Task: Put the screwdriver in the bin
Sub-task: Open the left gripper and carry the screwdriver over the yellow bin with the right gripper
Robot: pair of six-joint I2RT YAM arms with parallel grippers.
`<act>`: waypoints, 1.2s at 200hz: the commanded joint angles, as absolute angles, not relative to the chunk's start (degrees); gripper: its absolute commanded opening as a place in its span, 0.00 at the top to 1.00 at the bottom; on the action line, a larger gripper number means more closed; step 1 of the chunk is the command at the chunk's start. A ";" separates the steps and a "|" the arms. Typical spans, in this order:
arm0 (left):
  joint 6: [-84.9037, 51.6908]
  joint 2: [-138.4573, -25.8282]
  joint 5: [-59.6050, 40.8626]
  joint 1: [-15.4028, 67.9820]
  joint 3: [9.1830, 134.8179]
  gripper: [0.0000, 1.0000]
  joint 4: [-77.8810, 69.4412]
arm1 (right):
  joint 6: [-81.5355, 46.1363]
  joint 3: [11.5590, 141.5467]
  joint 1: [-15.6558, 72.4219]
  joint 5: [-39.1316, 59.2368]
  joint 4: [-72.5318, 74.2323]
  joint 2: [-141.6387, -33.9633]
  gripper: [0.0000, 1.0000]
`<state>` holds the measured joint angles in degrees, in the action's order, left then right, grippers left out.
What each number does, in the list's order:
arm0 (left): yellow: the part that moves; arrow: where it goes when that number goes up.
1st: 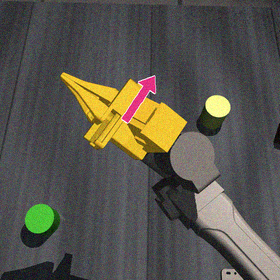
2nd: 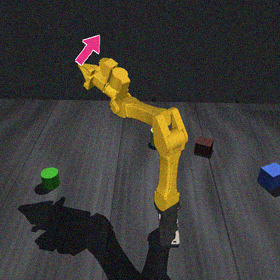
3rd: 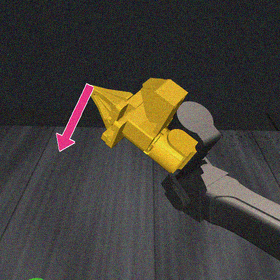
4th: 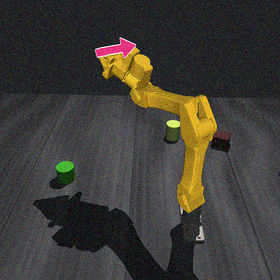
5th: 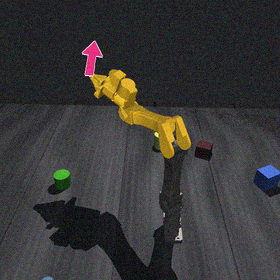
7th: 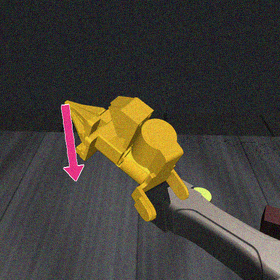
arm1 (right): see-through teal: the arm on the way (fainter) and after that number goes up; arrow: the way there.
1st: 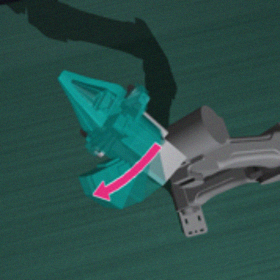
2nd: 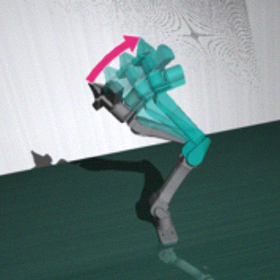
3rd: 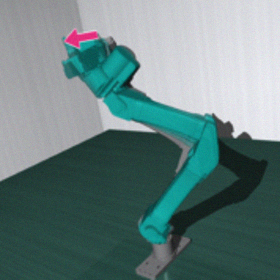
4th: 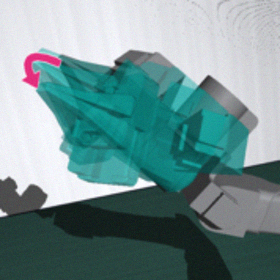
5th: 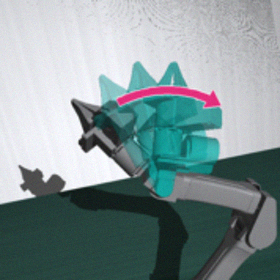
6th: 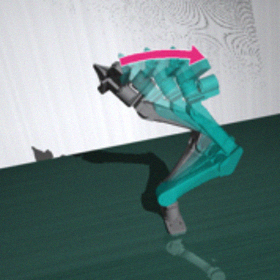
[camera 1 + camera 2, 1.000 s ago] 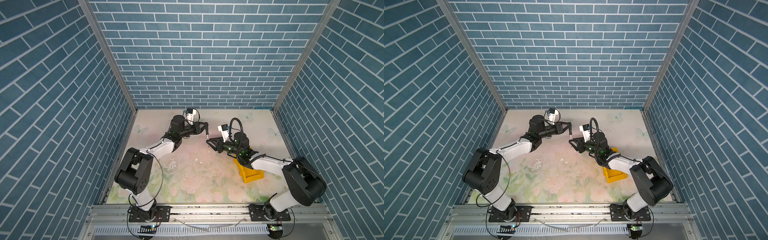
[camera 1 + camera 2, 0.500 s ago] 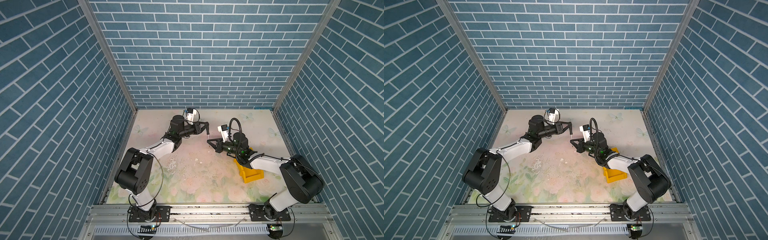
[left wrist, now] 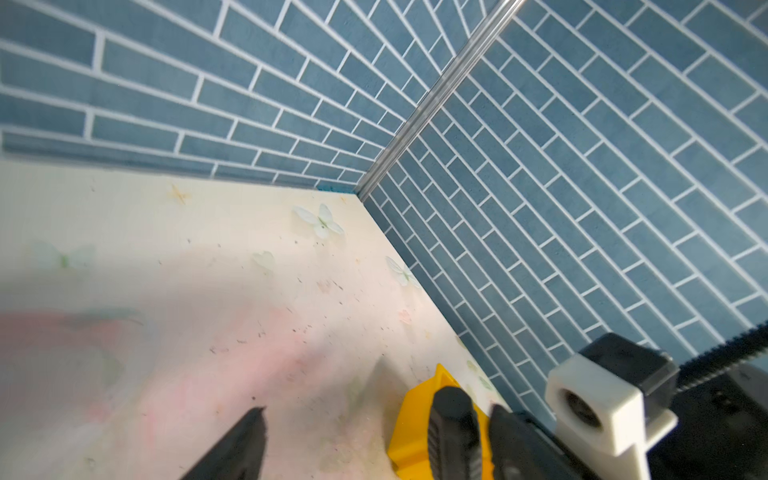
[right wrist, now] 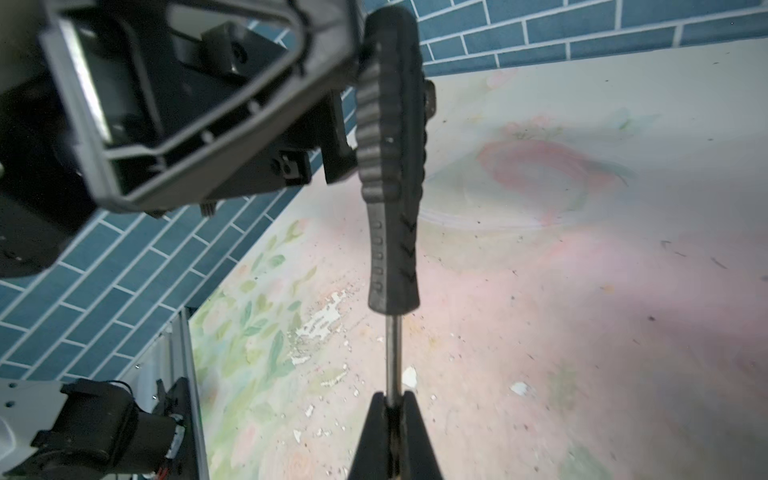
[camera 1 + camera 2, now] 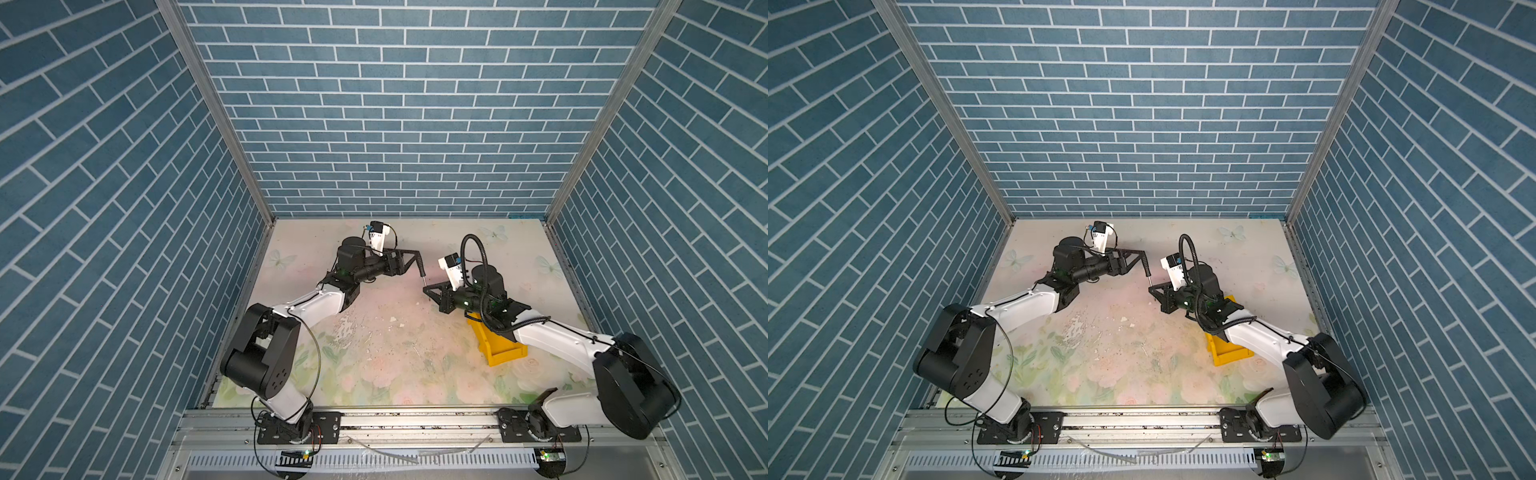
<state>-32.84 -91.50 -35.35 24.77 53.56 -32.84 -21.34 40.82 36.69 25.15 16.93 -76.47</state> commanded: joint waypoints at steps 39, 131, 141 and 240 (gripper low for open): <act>-13.44 -84.29 -30.18 27.16 48.57 0.00 -35.07 | -15.73 38.59 35.88 8.17 -9.84 -58.77 1.00; 9.82 -83.01 -33.73 37.35 54.14 0.00 -18.52 | -39.41 30.51 35.44 -11.12 -31.13 -40.69 1.00; 10.19 -83.35 -34.60 38.53 55.02 0.00 -17.38 | -41.75 29.54 35.37 -11.74 -31.37 -40.39 1.00; 18.07 -85.08 -34.99 47.62 60.31 0.00 -2.66 | -44.04 24.12 31.32 -9.62 -29.27 -44.92 1.00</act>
